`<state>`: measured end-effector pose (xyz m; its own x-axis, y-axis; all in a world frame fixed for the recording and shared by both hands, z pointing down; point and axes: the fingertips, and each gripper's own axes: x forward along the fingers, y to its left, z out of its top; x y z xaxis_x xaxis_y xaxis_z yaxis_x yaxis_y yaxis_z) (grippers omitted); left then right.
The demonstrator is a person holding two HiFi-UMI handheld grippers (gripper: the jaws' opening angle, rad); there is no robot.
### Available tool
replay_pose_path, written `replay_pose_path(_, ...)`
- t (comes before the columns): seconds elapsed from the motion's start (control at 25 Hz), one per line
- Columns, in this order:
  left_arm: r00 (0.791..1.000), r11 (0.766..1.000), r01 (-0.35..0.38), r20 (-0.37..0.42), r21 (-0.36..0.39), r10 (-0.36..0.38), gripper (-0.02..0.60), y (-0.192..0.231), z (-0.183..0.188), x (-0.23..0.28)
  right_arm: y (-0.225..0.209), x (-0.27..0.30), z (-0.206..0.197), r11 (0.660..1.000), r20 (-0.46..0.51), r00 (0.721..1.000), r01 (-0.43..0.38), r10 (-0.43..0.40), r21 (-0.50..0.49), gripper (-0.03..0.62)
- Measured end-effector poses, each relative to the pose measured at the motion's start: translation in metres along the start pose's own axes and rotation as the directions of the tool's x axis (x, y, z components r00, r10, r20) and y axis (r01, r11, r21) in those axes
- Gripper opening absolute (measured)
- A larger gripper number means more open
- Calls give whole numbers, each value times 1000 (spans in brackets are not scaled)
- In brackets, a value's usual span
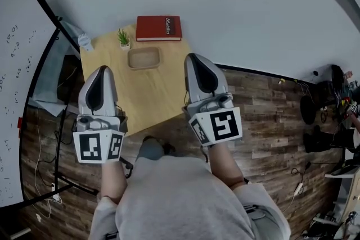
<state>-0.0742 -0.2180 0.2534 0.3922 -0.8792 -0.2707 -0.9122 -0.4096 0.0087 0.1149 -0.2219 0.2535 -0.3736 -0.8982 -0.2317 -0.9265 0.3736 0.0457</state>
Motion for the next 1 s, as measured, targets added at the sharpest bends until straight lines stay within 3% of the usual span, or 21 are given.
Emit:
replay_pose_path(0.56,997,999,-28,-73,-30,26,5,28,-42,61,-29,64,-50,998,-116,993,-16,24,66,2)
replay_pose_path(0.84,978,995,-54,-203,-84,36,5,56,-90,90,-37,106,-97,991,-223,974,-14,43,130,2)
replay_pose_path(1.0,949,994,-66,-313,-86,36,5,70,-127,100,-39,124,-138,978,-327,942,-8,78,211,2)
